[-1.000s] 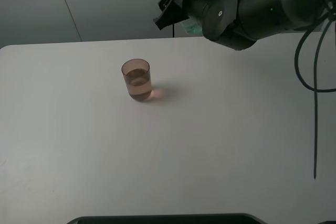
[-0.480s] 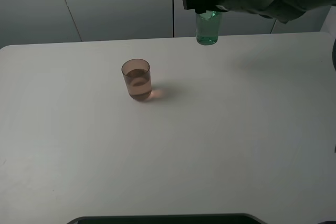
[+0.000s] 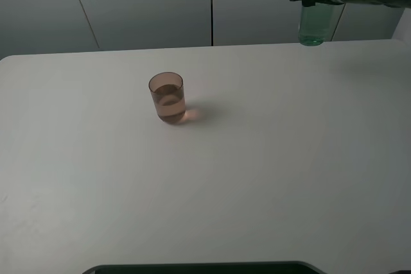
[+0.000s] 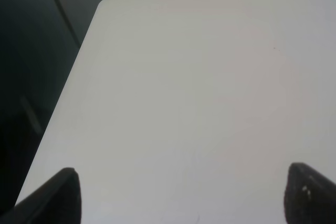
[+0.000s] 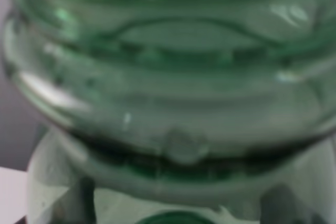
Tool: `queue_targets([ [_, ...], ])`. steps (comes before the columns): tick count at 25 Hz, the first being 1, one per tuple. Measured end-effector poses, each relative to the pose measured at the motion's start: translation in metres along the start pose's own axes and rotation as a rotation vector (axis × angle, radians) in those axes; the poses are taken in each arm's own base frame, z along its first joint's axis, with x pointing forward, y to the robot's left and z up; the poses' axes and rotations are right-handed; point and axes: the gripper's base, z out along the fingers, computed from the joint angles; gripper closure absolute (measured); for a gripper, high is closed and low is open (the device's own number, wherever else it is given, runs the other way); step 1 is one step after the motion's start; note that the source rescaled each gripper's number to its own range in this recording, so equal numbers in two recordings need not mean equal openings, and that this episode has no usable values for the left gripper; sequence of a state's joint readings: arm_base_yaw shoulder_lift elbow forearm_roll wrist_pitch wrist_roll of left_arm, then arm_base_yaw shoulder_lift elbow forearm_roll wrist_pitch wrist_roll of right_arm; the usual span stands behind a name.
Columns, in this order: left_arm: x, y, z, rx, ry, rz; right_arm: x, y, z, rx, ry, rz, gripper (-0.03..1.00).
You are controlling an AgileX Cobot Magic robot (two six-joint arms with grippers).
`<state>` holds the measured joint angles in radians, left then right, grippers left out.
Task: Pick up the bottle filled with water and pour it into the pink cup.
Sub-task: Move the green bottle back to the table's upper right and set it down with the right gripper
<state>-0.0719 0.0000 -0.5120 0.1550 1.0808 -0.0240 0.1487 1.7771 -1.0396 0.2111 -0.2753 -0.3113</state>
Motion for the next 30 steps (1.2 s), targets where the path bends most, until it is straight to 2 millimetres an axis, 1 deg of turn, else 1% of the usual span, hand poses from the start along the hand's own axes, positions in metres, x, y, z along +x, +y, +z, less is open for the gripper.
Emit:
queue_targets([
  [3, 0.0, 0.0, 0.0, 0.0, 0.0, 0.0, 0.005, -0.03, 0.003, 0.054, -0.013, 0.085, 0.97],
  [6, 0.0, 0.0, 0.0, 0.0, 0.0, 0.0, 0.023, -0.047, 0.014, 0.085, 0.026, 0.164, 0.97],
  [7, 0.0, 0.0, 0.0, 0.0, -0.002, 0.0, 0.03, -0.048, 0.017, 0.083, 0.048, 0.166, 0.97],
  [9, 0.0, 0.0, 0.0, 0.0, 0.0, 0.0, 0.049, -0.046, 0.024, 0.075, 0.106, 0.168, 0.97],
  [11, 0.0, 0.0, 0.0, 0.0, 0.0, 0.0, 0.065, -0.044, 0.026, 0.07, 0.132, 0.163, 0.97],
  [12, 0.0, 0.0, 0.0, 0.0, 0.0, 0.0, 0.074, -0.042, 0.025, 0.069, 0.146, 0.166, 0.97],
  [16, 0.0, 0.0, 0.0, 0.0, 0.0, 0.002, 0.096, -0.04, 0.016, 0.079, 0.156, 0.178, 0.97],
  [22, 0.0, 0.0, 0.0, 0.0, 0.0, 0.002, 0.107, -0.039, 0.008, 0.092, 0.115, 0.189, 0.97],
  [30, 0.0, 0.0, 0.0, 0.0, 0.0, 0.004, 0.107, -0.039, 0.006, 0.092, 0.113, 0.183, 0.97],
])
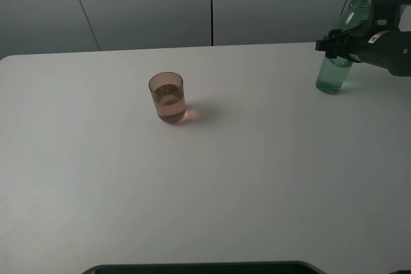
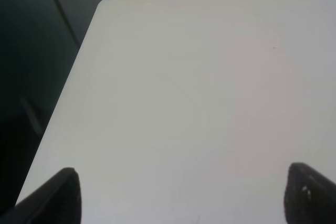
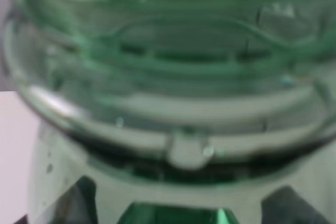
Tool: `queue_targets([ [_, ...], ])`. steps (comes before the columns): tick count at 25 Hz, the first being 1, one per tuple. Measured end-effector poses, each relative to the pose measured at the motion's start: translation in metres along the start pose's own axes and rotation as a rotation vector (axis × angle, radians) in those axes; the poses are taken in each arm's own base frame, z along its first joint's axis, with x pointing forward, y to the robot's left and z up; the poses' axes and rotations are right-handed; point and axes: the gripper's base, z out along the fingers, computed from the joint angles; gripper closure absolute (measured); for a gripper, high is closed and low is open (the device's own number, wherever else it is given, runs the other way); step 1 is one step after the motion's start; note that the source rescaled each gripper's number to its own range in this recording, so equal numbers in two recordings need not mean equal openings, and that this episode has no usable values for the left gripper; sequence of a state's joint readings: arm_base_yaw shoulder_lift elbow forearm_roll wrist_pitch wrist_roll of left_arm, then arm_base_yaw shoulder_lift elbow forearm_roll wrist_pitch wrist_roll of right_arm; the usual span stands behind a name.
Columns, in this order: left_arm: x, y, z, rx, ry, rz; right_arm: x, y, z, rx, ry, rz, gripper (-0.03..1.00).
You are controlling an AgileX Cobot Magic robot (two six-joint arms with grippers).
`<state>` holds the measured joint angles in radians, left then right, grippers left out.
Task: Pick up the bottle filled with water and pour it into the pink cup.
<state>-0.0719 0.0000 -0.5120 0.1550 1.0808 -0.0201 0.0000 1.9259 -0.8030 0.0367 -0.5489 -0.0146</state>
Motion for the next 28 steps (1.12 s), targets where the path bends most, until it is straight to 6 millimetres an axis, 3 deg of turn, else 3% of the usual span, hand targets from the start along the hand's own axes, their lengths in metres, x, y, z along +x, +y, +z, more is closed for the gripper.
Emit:
queue_targets([
  [1, 0.0, 0.0, 0.0, 0.0, 0.0, 0.0, -0.001, 0.0, -0.001, 0.001, 0.004, 0.002, 0.94],
  [2, 0.0, 0.0, 0.0, 0.0, -0.002, 0.0, -0.002, 0.0, -0.002, 0.002, 0.0, 0.003, 0.73],
  [3, 0.0, 0.0, 0.0, 0.0, 0.0, 0.0, -0.005, 0.0, -0.004, 0.002, -0.01, 0.004, 0.31],
  [4, 0.0, 0.0, 0.0, 0.0, 0.0, 0.0, -0.009, 0.0, -0.006, 0.002, -0.023, 0.005, 0.11],
  [5, 0.0, 0.0, 0.0, 0.0, -0.002, 0.0, -0.013, 0.0, -0.008, 0.004, -0.033, 0.009, 0.03],
  [7, 0.0, 0.0, 0.0, 0.0, -0.002, 0.0, -0.019, -0.001, -0.012, 0.011, -0.055, 0.023, -0.02],
  [17, 0.0, 0.0, 0.0, 0.0, -0.002, 0.004, -0.051, 0.0, -0.035, 0.012, -0.151, 0.04, -0.03],
  [23, 0.0, 0.0, 0.0, 0.0, -0.002, 0.002, -0.097, 0.001, -0.069, 0.0, -0.192, 0.045, -0.03],
  [28, 0.0, 0.0, 0.0, 0.0, -0.002, 0.002, -0.147, -0.006, -0.101, -0.012, 0.054, 0.077, -0.03],
])
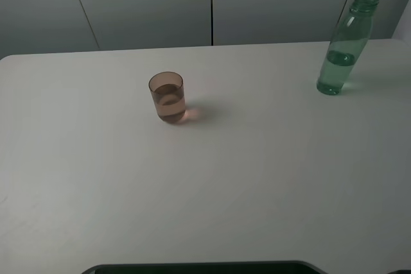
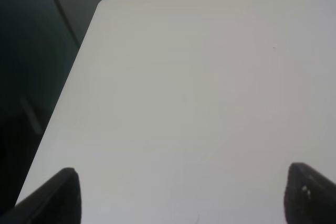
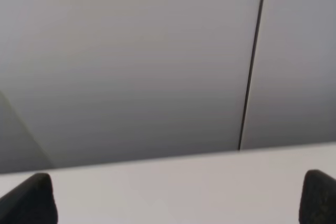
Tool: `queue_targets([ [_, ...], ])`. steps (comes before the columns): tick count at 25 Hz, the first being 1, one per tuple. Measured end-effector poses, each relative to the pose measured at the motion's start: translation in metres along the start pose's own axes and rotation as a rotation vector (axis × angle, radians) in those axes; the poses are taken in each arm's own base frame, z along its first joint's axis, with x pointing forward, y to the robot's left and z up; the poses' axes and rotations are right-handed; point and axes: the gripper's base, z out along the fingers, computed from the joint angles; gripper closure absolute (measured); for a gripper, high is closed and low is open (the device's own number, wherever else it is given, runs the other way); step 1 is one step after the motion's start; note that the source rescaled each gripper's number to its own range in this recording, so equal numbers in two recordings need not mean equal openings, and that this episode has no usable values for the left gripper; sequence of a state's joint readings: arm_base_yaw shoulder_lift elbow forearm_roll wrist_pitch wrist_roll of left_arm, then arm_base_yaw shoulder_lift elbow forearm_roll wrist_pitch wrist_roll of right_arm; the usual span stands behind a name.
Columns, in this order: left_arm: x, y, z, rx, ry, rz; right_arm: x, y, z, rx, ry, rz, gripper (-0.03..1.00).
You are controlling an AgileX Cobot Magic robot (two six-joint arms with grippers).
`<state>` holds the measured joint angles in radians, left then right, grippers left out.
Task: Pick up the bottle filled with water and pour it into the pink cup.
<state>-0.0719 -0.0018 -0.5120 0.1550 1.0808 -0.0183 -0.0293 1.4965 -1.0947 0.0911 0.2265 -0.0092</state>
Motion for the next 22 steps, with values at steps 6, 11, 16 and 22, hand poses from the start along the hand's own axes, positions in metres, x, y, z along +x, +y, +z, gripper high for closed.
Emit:
queue_targets([
  [6, 0.0, 0.0, 0.0, 0.0, 0.0, -0.002, -0.019, 0.001, -0.054, -0.003, 0.511, -0.01, -0.03],
  [11, 0.0, 0.0, 0.0, 0.0, 0.0, -0.002, -0.021, 0.001, -0.094, 0.006, 0.578, -0.038, -0.03],
  [16, 0.0, 0.0, 0.0, 0.0, 0.0, -0.002, -0.016, 0.002, -0.15, 0.015, 0.466, -0.035, -0.03],
  [22, 0.0, 0.0, 0.0, 0.0, 0.0, -0.002, 0.03, 0.001, -0.227, 0.014, 0.339, -0.036, -0.03],
])
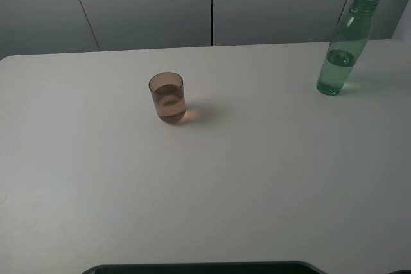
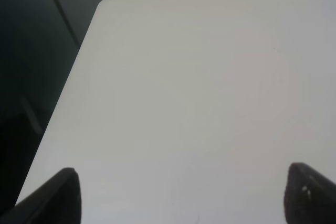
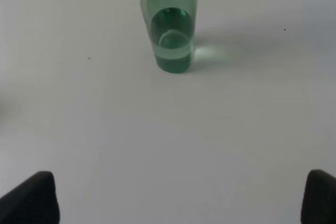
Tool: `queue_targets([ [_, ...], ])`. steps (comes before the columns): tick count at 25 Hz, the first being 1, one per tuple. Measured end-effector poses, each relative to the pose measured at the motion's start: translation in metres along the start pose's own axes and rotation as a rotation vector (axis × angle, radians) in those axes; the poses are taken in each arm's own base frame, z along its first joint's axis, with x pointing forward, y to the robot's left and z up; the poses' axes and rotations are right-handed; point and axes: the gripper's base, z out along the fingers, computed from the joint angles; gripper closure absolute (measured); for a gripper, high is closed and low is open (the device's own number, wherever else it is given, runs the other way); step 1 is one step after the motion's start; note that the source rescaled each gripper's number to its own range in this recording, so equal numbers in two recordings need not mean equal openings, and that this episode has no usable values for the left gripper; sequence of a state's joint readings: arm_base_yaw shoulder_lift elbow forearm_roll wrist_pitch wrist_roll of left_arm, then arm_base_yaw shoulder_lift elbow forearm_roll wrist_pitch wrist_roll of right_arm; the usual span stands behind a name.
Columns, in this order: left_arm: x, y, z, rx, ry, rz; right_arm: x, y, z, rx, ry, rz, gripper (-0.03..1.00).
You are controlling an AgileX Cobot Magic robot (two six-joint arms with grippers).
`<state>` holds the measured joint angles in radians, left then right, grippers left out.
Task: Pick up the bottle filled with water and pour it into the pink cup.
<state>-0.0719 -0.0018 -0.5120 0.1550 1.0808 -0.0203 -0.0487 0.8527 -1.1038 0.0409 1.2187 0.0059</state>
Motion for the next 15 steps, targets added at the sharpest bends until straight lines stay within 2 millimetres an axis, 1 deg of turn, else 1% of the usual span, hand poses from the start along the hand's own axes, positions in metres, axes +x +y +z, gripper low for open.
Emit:
queue_targets([
  [3, 0.0, 0.0, 0.0, 0.0, 0.0, 0.0, 0.036, 0.0, -0.024, -0.002, -0.089, 0.001, -0.03],
  [5, 0.0, 0.0, 0.0, 0.0, 0.0, 0.0, 0.06, 0.0, -0.035, 0.003, -0.148, -0.003, -0.03],
  [7, 0.0, 0.0, 0.0, 0.0, 0.0, 0.0, 0.081, -0.002, -0.046, 0.019, -0.208, -0.01, -0.03],
  [10, 0.0, 0.0, 0.0, 0.002, 0.0, -0.001, 0.112, -0.004, -0.056, 0.033, -0.331, -0.016, -0.03],
  [15, 0.0, 0.0, 0.0, 0.002, 0.0, -0.001, 0.155, -0.004, -0.055, 0.03, -0.475, -0.019, -0.03],
])
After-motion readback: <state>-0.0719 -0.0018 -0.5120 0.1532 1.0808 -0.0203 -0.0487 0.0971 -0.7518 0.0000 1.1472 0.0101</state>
